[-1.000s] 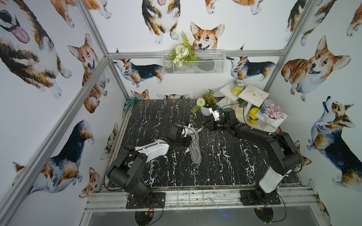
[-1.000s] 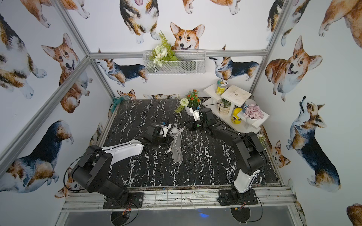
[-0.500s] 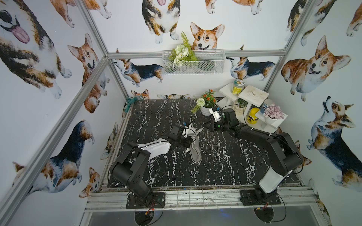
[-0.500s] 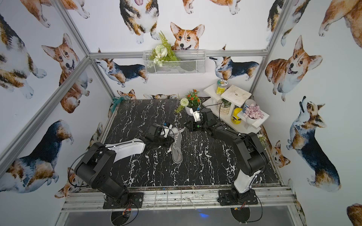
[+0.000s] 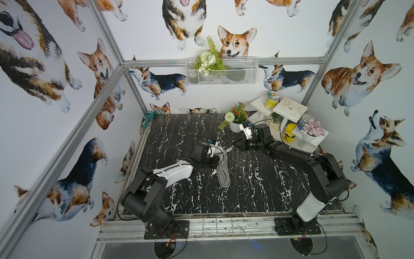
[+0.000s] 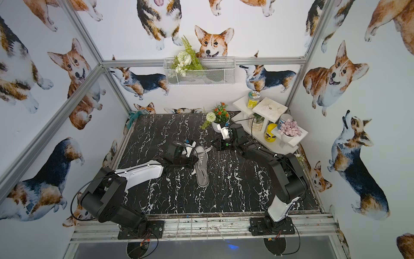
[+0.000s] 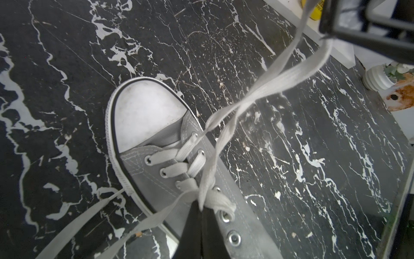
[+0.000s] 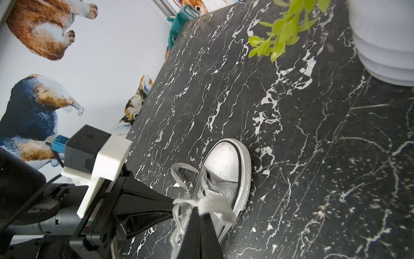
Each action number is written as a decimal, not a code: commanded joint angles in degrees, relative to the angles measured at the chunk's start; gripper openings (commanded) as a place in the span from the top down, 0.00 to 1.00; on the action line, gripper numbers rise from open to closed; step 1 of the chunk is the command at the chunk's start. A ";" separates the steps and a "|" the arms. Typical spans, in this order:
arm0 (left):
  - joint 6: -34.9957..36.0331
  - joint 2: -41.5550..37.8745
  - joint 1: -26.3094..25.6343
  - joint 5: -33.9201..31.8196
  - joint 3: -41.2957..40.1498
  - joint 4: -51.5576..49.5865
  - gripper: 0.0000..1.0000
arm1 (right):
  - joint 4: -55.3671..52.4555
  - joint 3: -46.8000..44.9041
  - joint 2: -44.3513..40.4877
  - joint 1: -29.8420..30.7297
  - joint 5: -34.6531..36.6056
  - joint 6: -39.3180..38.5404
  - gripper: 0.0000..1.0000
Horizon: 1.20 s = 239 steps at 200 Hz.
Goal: Tie the shoes
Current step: Cross the shoelace with the shoelace.
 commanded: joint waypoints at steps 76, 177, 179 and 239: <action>1.38 -2.56 -0.30 0.18 -2.04 1.26 0.93 | -7.77 2.09 -3.31 0.04 1.68 -5.61 1.00; 2.47 0.22 -0.27 1.46 -1.75 2.52 0.93 | -11.82 4.34 -5.61 -2.13 -0.74 -7.99 1.00; 2.45 0.22 -0.29 1.49 -1.78 2.59 0.93 | -11.17 4.05 -5.55 -2.20 -1.49 -7.57 1.00; 0.85 0.74 -0.30 -0.69 -1.71 3.39 1.00 | -9.82 1.71 -6.53 -3.17 -11.46 -7.41 1.00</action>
